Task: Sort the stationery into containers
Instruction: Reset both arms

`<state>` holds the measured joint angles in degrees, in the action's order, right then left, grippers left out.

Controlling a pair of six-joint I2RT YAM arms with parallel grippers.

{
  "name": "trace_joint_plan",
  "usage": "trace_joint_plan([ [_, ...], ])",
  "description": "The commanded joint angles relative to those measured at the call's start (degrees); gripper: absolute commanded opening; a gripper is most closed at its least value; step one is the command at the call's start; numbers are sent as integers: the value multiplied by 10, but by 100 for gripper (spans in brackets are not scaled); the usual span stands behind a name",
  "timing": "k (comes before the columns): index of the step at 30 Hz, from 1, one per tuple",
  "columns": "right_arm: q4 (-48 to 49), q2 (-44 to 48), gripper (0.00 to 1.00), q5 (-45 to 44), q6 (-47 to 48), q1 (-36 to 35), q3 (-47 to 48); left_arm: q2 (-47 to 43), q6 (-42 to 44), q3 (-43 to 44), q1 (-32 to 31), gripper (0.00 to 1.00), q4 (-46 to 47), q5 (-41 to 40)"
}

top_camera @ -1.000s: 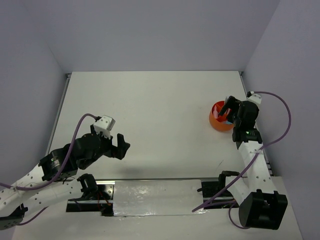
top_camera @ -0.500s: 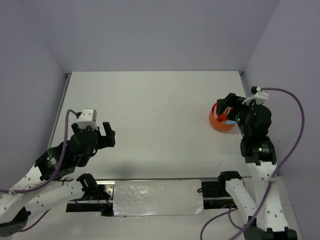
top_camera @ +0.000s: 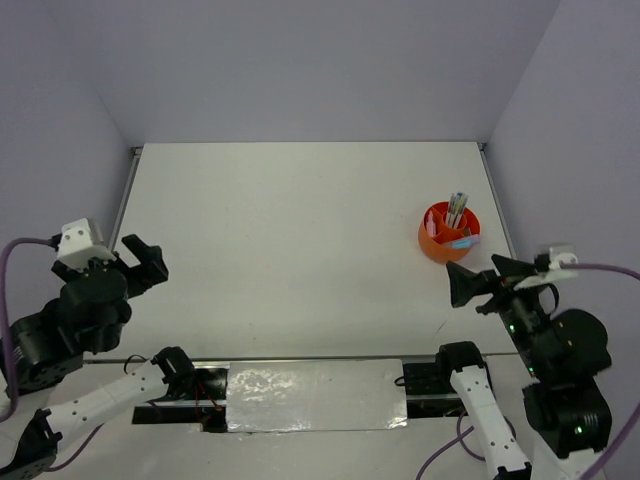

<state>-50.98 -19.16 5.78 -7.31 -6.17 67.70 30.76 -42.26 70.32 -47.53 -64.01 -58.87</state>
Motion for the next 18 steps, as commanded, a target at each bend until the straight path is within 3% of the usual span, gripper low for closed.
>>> trace_joint_plan([
  [1, -89, 40, 100, -25, 24, -17, 35, -22, -21, 35, 2, 99, -98, -28],
  [3, -106, 66, 100, -31, 20, -18, 44, -32, -48, 47, 2, 99, -131, -17],
  [9, -137, 126, 100, -38, 9, -28, 48, -115, -26, 43, 2, 99, -111, 74],
  [18, -136, 132, 100, -82, -3, -48, 26, -148, -28, 32, 2, 99, -118, 84],
])
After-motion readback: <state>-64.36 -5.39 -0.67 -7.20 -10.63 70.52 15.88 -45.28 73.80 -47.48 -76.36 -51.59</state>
